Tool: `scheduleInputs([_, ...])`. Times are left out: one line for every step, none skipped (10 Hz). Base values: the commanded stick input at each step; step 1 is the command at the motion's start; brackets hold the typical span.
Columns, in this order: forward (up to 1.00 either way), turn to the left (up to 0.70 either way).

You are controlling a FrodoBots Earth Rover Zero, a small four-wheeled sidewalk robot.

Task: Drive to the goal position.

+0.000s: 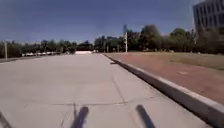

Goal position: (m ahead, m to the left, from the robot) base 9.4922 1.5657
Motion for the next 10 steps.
scheduleInputs([0.68, 0.00])
scheduleInputs([0.68, 0.00])
scheduleInputs([0.68, 0.00])
scheduleInputs([0.68, 0.00])
scheduleInputs([0.68, 0.00])
scheduleInputs([0.68, 0.00])
scheduleInputs([0.68, 0.00])
scheduleInputs([0.68, 0.00])
scheduleInputs([0.68, 0.00])
scheduleInputs([0.68, 0.00])
